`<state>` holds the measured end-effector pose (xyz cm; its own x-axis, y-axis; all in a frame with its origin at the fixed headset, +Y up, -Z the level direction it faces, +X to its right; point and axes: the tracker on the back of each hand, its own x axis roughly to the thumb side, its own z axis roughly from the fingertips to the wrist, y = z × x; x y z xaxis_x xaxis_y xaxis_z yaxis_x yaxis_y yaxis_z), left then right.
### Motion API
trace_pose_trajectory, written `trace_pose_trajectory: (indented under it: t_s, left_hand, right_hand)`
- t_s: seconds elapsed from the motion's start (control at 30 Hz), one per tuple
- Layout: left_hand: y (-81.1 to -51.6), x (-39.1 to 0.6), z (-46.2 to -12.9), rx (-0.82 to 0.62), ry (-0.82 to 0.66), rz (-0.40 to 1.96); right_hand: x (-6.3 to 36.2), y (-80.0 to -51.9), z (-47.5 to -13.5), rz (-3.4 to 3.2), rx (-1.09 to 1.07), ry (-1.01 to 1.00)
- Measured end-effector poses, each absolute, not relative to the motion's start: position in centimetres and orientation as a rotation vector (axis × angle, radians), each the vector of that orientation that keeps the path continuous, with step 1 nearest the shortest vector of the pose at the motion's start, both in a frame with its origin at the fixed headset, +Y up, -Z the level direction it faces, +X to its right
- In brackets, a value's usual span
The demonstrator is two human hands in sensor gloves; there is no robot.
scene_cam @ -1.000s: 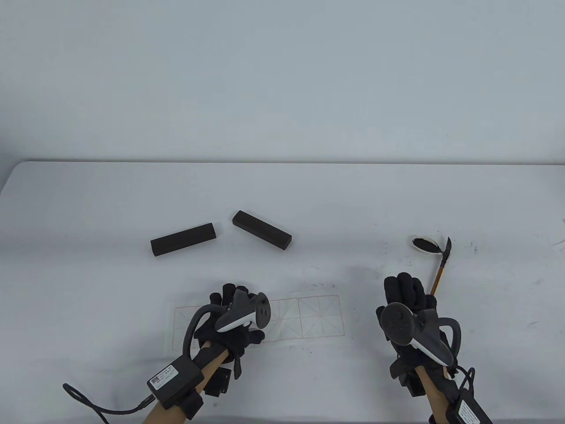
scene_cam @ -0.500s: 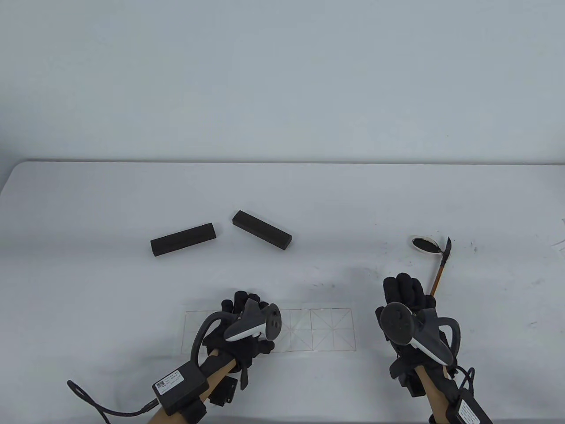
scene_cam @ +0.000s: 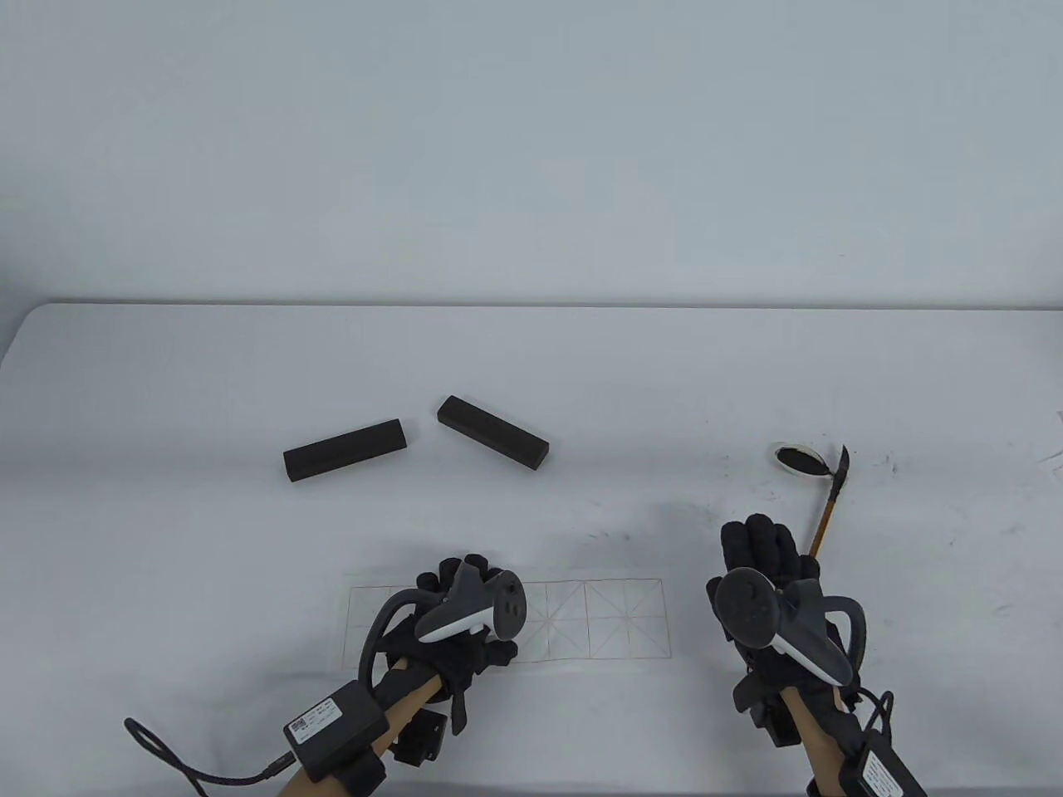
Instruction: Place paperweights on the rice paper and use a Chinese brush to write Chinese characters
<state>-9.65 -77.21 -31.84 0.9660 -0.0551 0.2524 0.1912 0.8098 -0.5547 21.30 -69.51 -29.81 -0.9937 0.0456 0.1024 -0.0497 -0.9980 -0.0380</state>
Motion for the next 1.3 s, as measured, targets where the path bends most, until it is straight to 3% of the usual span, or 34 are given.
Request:
trace_pose_trajectory:
  t_s: [0.43, 0.67, 0.97, 1.3]
  left_hand:
    - [-76.9, -10.4, -32.1, -0.623, -0.235, -0.038]
    - [-74.3, -13.5, -33.0, -0.518, -0.188, 0.075]
    - [-69.5, -21.6, -38.7, -0.38, 0.216, 0.21]
    - [-71.1, -26.4, -45.8, -0.417, 0.549, 0.122]
  right_hand:
    - [21.3, -69.4, -29.8, 3.083, 0.156, -0.067]
    - [21.4, -69.5, -29.8, 3.082, 0.149, -0.067]
    - [21.5, -69.1, -29.7, 3.068, 0.15, -0.09]
    - [22.0, -69.1, -29.9, 3.063, 0.125, -0.082]
